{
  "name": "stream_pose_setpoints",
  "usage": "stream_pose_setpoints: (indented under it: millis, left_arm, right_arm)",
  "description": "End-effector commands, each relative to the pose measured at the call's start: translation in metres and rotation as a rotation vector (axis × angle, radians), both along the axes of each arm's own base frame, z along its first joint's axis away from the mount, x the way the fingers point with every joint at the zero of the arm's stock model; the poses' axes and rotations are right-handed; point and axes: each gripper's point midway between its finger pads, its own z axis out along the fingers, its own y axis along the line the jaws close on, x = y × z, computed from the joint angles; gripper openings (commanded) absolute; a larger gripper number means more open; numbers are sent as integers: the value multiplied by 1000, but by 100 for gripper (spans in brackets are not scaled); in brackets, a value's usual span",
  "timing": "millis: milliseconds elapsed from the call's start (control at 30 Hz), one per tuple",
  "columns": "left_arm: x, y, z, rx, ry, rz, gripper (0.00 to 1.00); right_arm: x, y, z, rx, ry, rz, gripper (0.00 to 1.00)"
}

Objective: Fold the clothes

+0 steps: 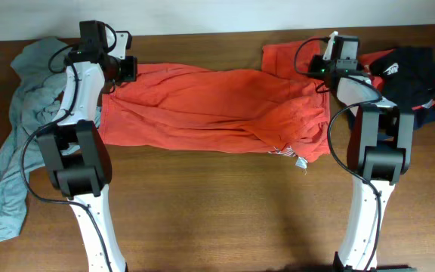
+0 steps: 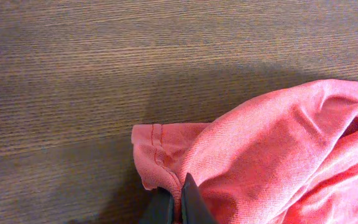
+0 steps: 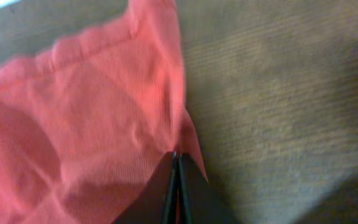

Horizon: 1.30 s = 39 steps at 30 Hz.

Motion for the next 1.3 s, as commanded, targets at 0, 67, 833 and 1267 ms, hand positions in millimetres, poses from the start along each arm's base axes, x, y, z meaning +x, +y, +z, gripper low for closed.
stream_pose_setpoints:
  millis: [0,67,833,1267]
  left_arm:
    - [5,-1,32,8,-61,3,1]
    - [5,-1,32,8,-61,3,1]
    - [6,-1,51,9,-93,4,1]
    - [-12,10,120,69,-159,35,1]
  right_arm:
    - [6,0,11,0,5,2,4]
    - [2,-7,13,-28,46,-23,4]
    - [-34,34,131,118,226,159,4]
    - [-102,63,199,162,278,348,4]
